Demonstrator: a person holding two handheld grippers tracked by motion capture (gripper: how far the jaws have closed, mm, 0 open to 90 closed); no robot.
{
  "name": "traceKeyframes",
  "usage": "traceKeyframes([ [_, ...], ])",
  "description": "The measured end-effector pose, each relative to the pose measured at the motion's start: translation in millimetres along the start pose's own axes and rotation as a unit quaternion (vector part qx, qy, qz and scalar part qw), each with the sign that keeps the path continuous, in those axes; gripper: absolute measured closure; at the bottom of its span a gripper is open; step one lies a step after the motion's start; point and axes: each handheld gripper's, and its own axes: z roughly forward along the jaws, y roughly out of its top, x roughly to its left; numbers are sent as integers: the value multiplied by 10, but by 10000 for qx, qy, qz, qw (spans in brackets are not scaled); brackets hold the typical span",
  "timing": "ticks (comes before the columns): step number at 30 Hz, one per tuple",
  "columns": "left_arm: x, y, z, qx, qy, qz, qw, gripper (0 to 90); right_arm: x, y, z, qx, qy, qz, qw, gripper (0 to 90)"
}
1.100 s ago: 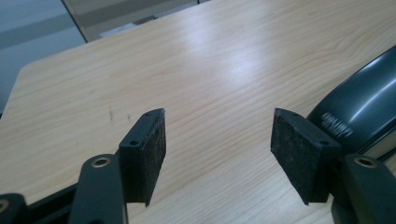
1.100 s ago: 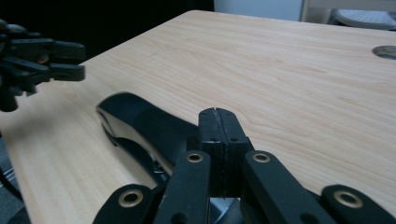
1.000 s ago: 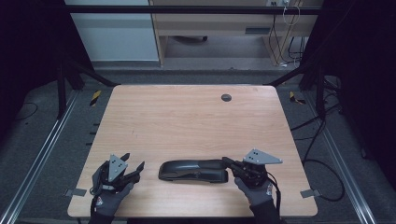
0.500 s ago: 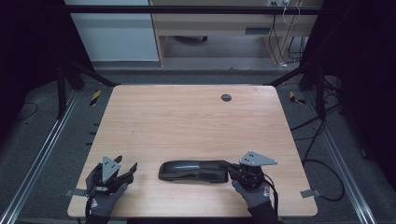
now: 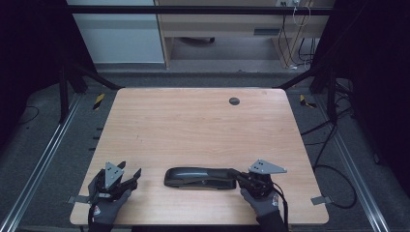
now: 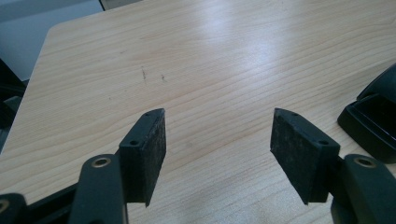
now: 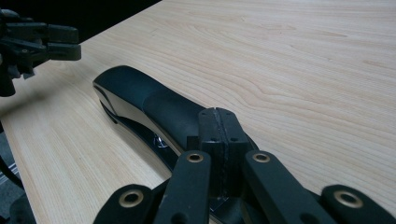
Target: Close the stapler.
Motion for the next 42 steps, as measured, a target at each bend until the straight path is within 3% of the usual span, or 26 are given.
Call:
traceKeyframes([
  [12, 1, 0, 0, 5, -12, -13, 10000, 355, 1, -35, 5, -12, -27, 22, 10000, 900],
  [15, 10, -3, 0, -3, -11, -38, 10000, 354, 1, -26, 6, 1, -33, -75, 10000, 900],
  [21, 17, -10, 8, 17, -34, -57, 10000, 352, 17, 87, -70, -337, 184, 6, 9993, 891],
  [24, 15, -10, 9, 31, -52, -24, 10000, 352, 27, 129, -55, -238, 38, -82, 9997, 870],
  [32, 18, -22, 26, 67, -87, -76, 9999, 349, -168, 112, -125, -361, -381, 135, 9985, 780],
  [37, 15, -32, 47, 120, -125, -62, 9998, 348, -365, 44, -214, -451, -829, 314, 9950, 668],
  [42, 26, -42, 75, 242, -198, -82, 9995, 333, -543, -78, -258, -250, -1376, 345, 9896, 537],
])
